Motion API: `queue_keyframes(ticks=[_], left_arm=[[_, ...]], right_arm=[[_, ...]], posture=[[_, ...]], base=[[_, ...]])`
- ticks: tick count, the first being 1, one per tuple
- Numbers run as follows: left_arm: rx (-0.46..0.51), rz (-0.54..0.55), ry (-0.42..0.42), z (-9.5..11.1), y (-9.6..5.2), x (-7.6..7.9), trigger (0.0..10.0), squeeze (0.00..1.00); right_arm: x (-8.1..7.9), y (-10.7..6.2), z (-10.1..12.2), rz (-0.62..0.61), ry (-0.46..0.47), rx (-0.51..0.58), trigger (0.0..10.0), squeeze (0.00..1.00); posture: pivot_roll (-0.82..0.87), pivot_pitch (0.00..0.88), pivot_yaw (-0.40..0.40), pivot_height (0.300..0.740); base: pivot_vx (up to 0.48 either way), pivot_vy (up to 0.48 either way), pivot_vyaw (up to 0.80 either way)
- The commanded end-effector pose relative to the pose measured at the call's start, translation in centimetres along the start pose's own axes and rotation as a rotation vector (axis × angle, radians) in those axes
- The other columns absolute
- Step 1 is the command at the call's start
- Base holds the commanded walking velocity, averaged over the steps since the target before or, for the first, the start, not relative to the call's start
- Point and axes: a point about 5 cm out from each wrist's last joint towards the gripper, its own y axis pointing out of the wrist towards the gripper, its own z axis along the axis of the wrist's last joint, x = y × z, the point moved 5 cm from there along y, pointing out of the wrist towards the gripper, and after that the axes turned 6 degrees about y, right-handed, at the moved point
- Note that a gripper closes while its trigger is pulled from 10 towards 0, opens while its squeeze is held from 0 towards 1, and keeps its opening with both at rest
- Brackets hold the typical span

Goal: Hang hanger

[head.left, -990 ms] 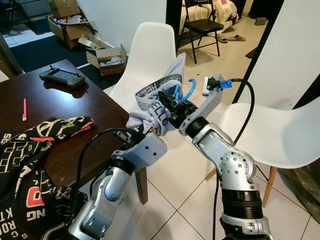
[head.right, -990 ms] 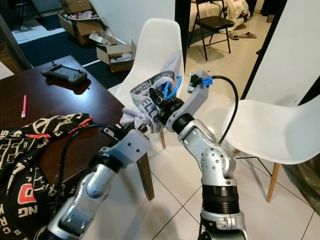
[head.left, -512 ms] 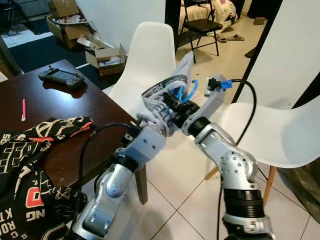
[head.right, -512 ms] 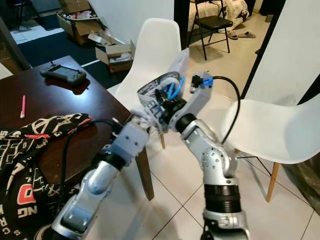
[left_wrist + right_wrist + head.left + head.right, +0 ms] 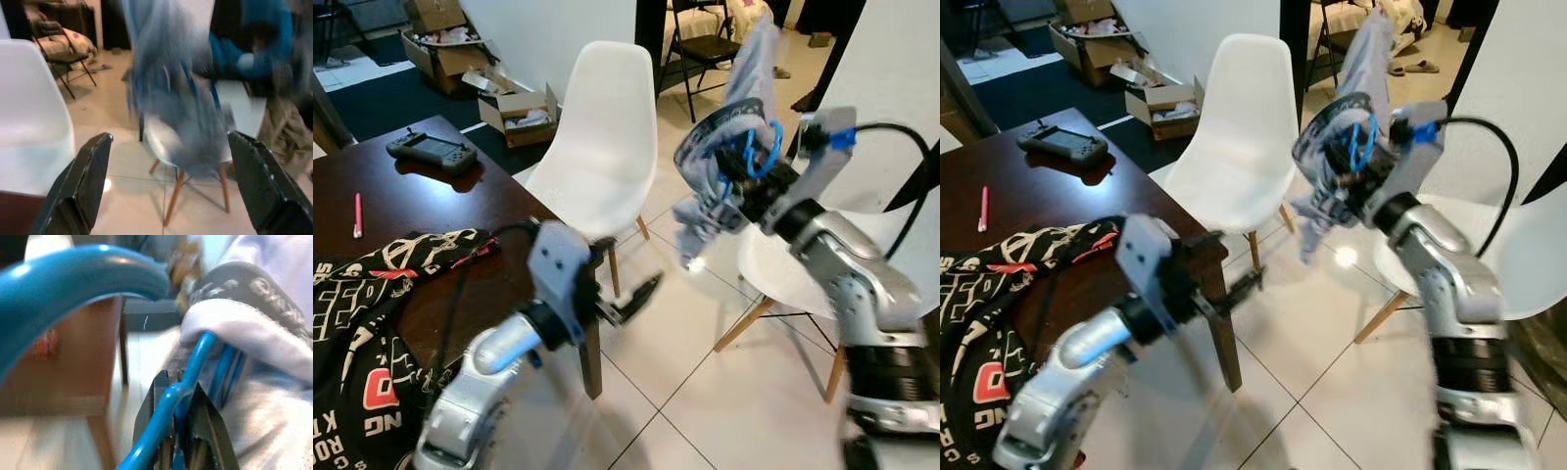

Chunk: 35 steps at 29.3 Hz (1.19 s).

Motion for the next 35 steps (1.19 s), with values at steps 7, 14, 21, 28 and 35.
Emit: queue_keyframes(ticks=[7, 14, 21, 28, 35], left_arm=[[-0.077, 0.037, 0.003, -1.5, -0.6, -1.3, 10.0, 0.00], [-0.100, -0.005, 0.031, -1.8, -0.4, -1.0, 10.0, 0.00], [-0.155, 0.046, 0.059, -3.2, -0.6, -1.9, 10.0, 0.00], [-0.239, 0.195, 0.070, -5.8, -1.7, -5.3, 10.0, 0.00], [-0.293, 0.232, 0.052, -8.3, -1.6, -6.5, 10.0, 0.00]], right_arm=[[0.3, 0.2, -2.5, -0.058, 0.080, -0.076, 0.0, 0.00], [-1.7, -0.2, -6.4, 0.053, 0.085, -0.276, 0.0, 0.00], [-0.9, 0.5, -7.5, -0.048, 0.098, -0.286, 0.0, 0.00], [1.9, 0.8, -7.9, -0.281, 0.267, -0.230, 0.0, 0.00], [7.2, -2.3, -9.1, -0.575, 0.323, -0.209, 0.0, 0.00]], posture=[[0.03, 0.116, -0.011, 0.740], [0.02, 0.107, -0.014, 0.740], [0.02, 0.107, -0.010, 0.740], [0.02, 0.110, -0.005, 0.740], [0.00, 0.106, 0.006, 0.740]], base=[[0.000, 0.000, 0.00], [0.000, 0.000, 0.00], [0.000, 0.000, 0.00], [0.000, 0.000, -0.65], [0.000, 0.000, -0.78]])
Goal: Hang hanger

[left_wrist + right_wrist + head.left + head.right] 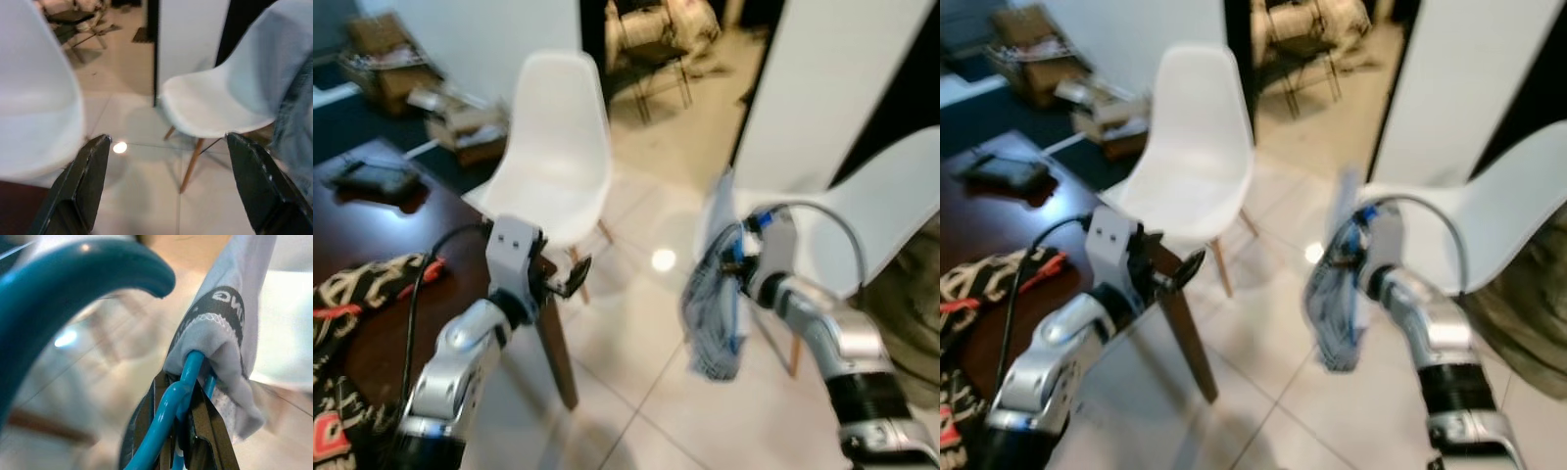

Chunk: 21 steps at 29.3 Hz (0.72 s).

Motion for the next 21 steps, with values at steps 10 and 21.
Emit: queue_keyframes(ticks=[10, 21], left_arm=[[-0.177, 0.060, 0.058, -5.8, 1.0, -1.4, 10.0, 0.00], [-0.349, 0.130, 0.081, -11.2, 0.1, -2.6, 10.0, 0.00]], right_arm=[[8.4, -2.9, -5.0, -0.308, 0.008, -0.085, 0.0, 0.00], [8.7, -3.0, -11.8, -0.369, 0.063, -0.198, 0.0, 0.00]], posture=[[-0.05, 0.099, 0.038, 0.740], [-0.04, 0.090, 0.044, 0.740]], base=[[0.000, 0.000, -0.78], [0.000, 0.000, -0.78]])
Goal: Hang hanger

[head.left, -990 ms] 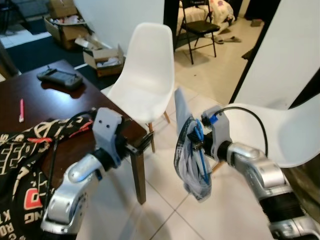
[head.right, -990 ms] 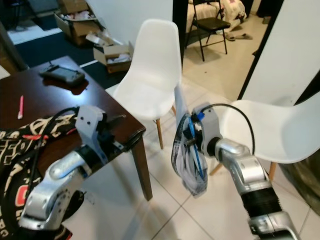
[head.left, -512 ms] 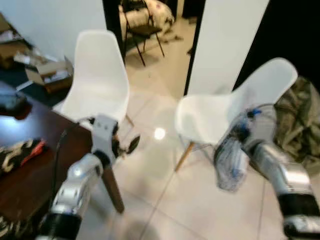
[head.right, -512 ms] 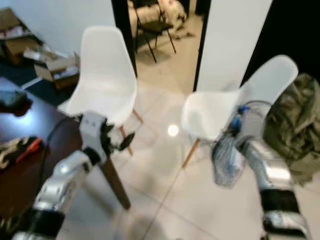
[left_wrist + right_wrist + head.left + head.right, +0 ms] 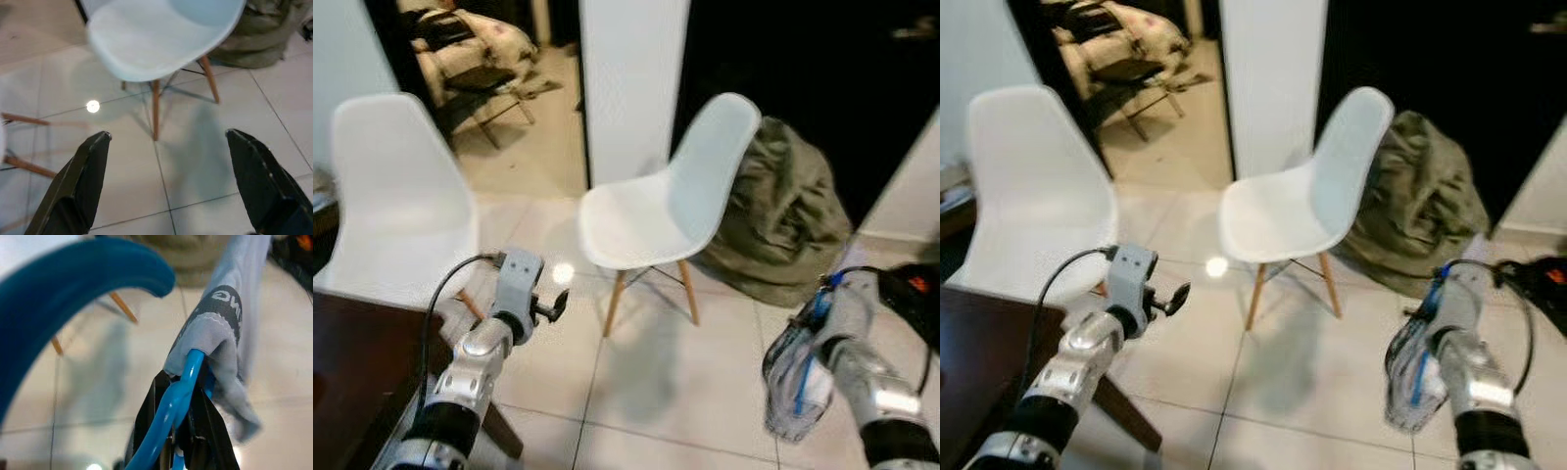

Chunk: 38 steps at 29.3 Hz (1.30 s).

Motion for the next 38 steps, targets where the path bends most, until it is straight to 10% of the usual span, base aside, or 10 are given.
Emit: queue_keyframes(ticks=[1, 5, 11, 23, 27, 31, 32, 35, 38], left_arm=[[-0.024, 0.018, 0.006, -0.9, -0.2, -0.5, 10.0, 0.00], [-0.089, 0.037, -0.025, -2.9, -0.5, -0.8, 10.0, 0.00], [-0.017, 0.063, -0.018, -1.3, -0.4, -2.0, 10.0, 0.00], [0.222, 0.020, -0.023, 5.5, 0.1, -3.4, 10.0, 0.00], [0.413, -0.117, -0.025, 11.8, -0.2, -1.5, 10.0, 0.00], [0.469, -0.174, -0.001, 13.6, -0.5, -0.4, 10.0, 0.00], [0.512, -0.224, 0.030, 15.1, -0.8, 0.8, 10.0, 0.00], [0.570, -0.253, 0.058, 17.0, -1.2, 2.2, 10.0, 0.00], [0.605, -0.244, 0.044, 18.3, -1.2, 2.6, 10.0, 0.00]], right_arm=[[-0.3, 0.1, -0.2, 0.001, -0.018, 0.013, 0.0, 0.00], [-0.4, 0.1, -3.3, 0.001, -0.029, -0.073, 0.0, 0.00], [-0.9, 0.3, -2.3, 0.022, -0.035, -0.041, 0.0, 0.00], [-7.1, -1.6, 8.4, 0.419, 0.022, 0.305, 0.0, 0.00], [-11.3, -5.6, 15.3, 0.687, 0.185, 0.493, 0.0, 0.00], [-12.5, -7.0, 16.9, 0.756, 0.215, 0.547, 0.0, 0.00], [-13.6, -8.0, 18.2, 0.795, 0.219, 0.589, 2.4, 0.00], [-15.3, -9.0, 19.5, 0.825, 0.222, 0.617, 0.0, 0.00], [-16.2, -9.5, 20.4, 0.840, 0.242, 0.637, 0.0, 0.00]], posture=[[-0.04, 0.090, 0.044, 0.740], [-0.04, 0.093, 0.046, 0.740], [-0.04, 0.095, 0.045, 0.740], [-0.04, 0.086, 0.038, 0.740], [-0.04, 0.084, 0.032, 0.740], [-0.04, 0.081, 0.033, 0.740], [-0.05, 0.079, 0.036, 0.740], [-0.05, 0.074, 0.039, 0.740], [-0.05, 0.069, 0.039, 0.740]], base=[[0.000, 0.000, -0.78], [0.000, 0.000, -0.78], [0.000, 0.000, -0.78], [0.000, 0.000, -0.40], [0.000, 0.000, 0.00], [0.000, 0.000, 0.00], [0.000, 0.000, 0.00], [0.000, 0.000, -0.27], [0.000, 0.000, -0.80]])
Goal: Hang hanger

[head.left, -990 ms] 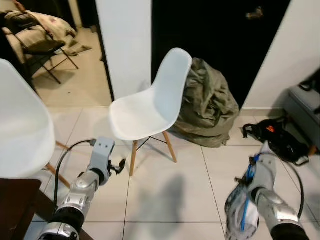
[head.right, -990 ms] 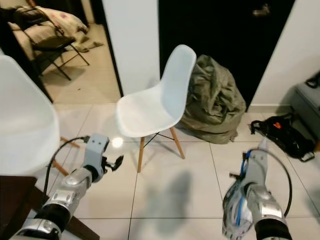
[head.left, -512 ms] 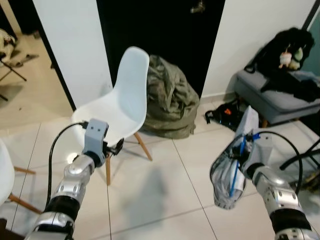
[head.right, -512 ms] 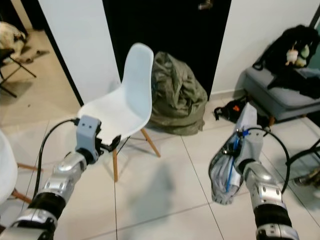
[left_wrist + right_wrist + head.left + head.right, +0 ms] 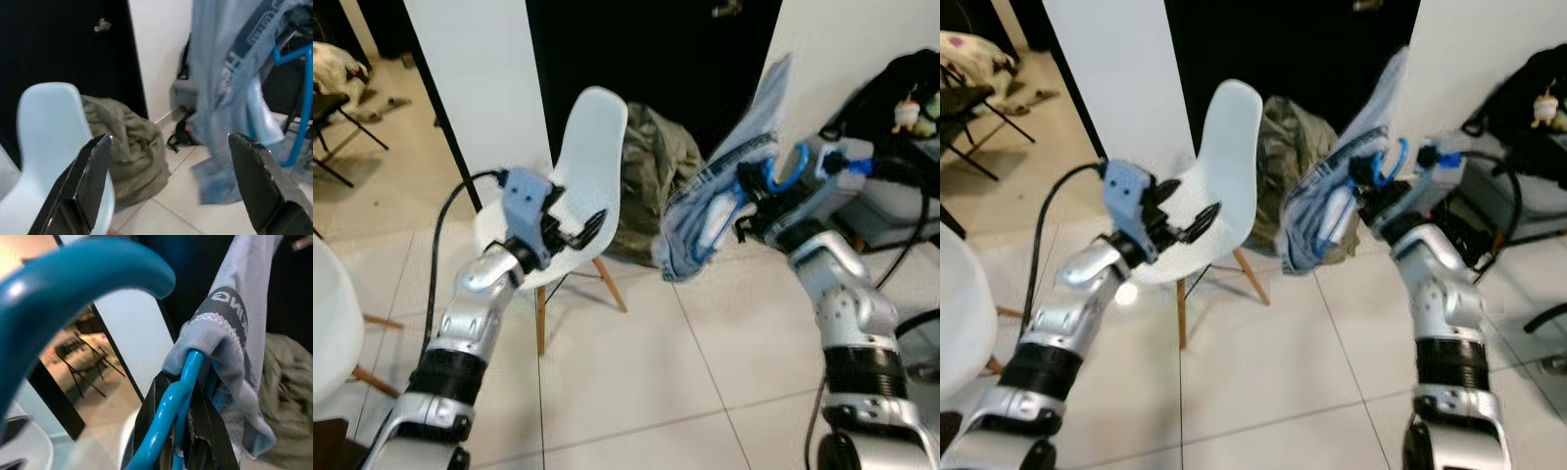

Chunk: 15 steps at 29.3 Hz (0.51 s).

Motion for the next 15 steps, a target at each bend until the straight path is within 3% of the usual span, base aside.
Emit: queue_keyframes(ticks=[1, 8, 13, 15], left_arm=[[0.032, -0.008, 0.001, 1.2, 0.8, 0.5, 10.0, 0.00], [0.090, -0.040, -0.007, 3.4, 1.5, 1.6, 10.0, 0.00], [0.089, -0.044, -0.012, 3.8, 1.4, 1.6, 10.0, 0.00], [0.087, -0.043, -0.015, 3.9, 1.4, 1.7, 10.0, 0.00]], right_arm=[[-0.1, 0.2, 0.8, -0.008, 0.022, 0.029, 0.0, 0.00], [-1.6, 0.1, 1.6, 0.051, 0.097, 0.068, 0.0, 0.00], [-1.5, -0.5, 1.7, 0.049, 0.105, 0.066, 0.0, 0.00], [-0.9, -0.9, 1.5, 0.006, 0.067, 0.038, 0.0, 0.00]], posture=[[-0.05, 0.069, 0.038, 0.740], [-0.05, 0.069, 0.041, 0.740], [-0.05, 0.074, 0.044, 0.740], [-0.06, 0.081, 0.051, 0.740]], base=[[0.000, 0.000, -0.80], [0.000, 0.000, -0.80], [0.000, 0.000, -0.80], [0.000, 0.000, -0.80]])
